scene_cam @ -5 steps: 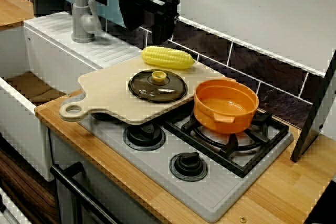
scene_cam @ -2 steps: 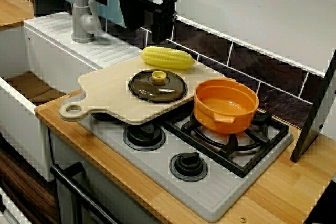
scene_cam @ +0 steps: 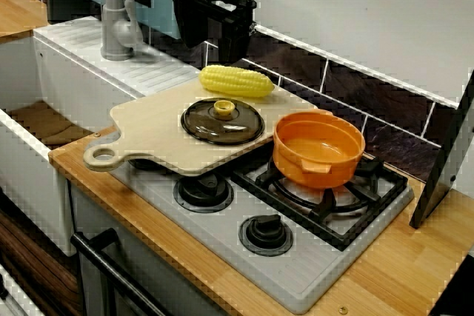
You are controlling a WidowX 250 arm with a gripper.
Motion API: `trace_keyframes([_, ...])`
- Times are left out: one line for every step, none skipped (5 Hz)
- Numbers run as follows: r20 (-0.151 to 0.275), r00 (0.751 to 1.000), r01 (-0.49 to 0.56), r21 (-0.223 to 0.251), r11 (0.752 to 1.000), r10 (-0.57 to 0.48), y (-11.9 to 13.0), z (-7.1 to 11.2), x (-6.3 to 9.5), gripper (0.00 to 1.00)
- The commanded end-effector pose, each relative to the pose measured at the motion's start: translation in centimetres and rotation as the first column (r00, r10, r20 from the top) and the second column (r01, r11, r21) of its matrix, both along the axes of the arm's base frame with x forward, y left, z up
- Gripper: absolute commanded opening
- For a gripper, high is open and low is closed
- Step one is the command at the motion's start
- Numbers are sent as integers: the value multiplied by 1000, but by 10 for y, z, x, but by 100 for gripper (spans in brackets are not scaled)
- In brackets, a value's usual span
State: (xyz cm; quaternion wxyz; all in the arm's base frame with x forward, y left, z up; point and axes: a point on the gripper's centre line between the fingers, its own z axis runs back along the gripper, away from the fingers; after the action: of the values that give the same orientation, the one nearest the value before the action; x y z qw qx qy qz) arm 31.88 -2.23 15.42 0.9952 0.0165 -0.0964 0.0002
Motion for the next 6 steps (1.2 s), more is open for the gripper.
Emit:
trace_keyframes([86,996,14,32,999,-17,-6,-3,11,100])
trace_keyframes([96,995,18,64,998,-24,-12,-14,19,100])
trace_keyframes([99,995,11,76,997,-19,-13,-20,24,100])
trace_keyframes([90,996,8,81,997,-15,-11,-26,28,100])
trace_keyframes([71,997,12,59,998,-16,-3,-35,30,100])
trace_keyframes([69,997,13,59,998,-17,-3,-38,30,100])
